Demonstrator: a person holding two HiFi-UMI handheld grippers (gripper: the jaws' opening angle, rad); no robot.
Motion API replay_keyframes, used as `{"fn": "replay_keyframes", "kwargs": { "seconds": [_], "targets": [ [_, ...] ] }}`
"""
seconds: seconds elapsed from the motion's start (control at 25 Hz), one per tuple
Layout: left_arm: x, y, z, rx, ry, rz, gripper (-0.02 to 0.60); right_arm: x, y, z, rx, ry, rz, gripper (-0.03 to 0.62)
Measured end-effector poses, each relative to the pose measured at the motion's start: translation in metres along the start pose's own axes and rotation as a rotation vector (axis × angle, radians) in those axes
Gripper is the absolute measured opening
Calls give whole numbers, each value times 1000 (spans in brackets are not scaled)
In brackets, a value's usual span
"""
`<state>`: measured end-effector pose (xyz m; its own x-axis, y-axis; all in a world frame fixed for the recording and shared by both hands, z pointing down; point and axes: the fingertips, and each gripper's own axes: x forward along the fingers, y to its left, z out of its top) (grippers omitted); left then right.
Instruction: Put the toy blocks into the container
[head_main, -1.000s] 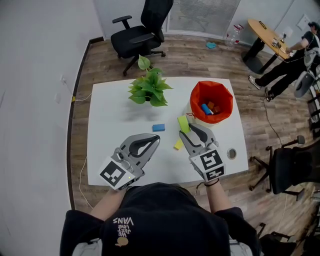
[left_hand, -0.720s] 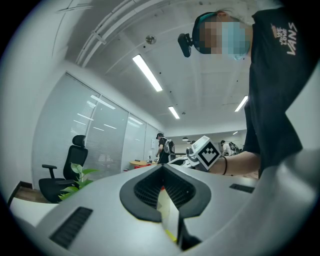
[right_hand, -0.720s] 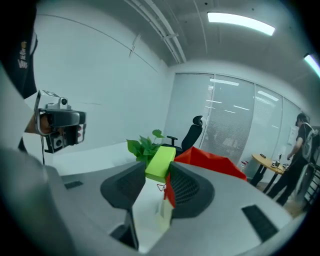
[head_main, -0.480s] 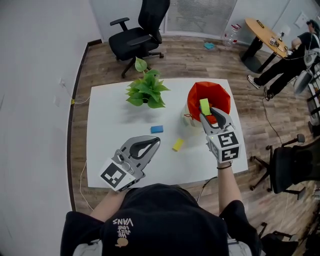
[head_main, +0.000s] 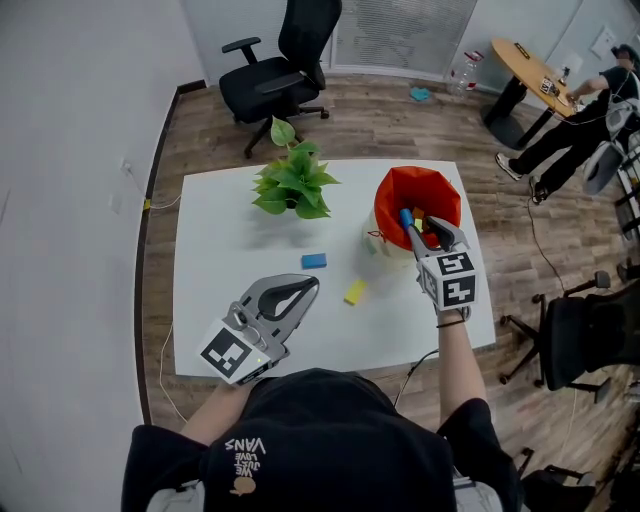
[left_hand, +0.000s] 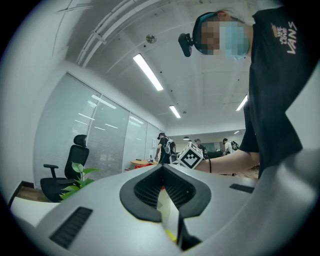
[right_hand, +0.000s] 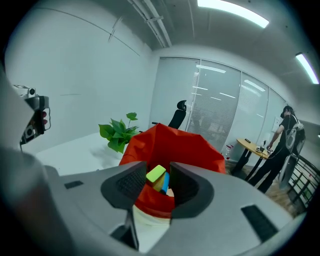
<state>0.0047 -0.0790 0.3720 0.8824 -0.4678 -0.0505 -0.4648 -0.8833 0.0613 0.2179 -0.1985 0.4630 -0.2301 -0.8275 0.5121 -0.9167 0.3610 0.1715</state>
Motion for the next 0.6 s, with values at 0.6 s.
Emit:
{"fn": "replay_keyframes", "kwargs": {
  "seconds": [0.6],
  "targets": [
    [0, 1, -1, -5, 3, 4, 11, -12, 3, 14, 7, -94, -21, 151]
  ]
}}
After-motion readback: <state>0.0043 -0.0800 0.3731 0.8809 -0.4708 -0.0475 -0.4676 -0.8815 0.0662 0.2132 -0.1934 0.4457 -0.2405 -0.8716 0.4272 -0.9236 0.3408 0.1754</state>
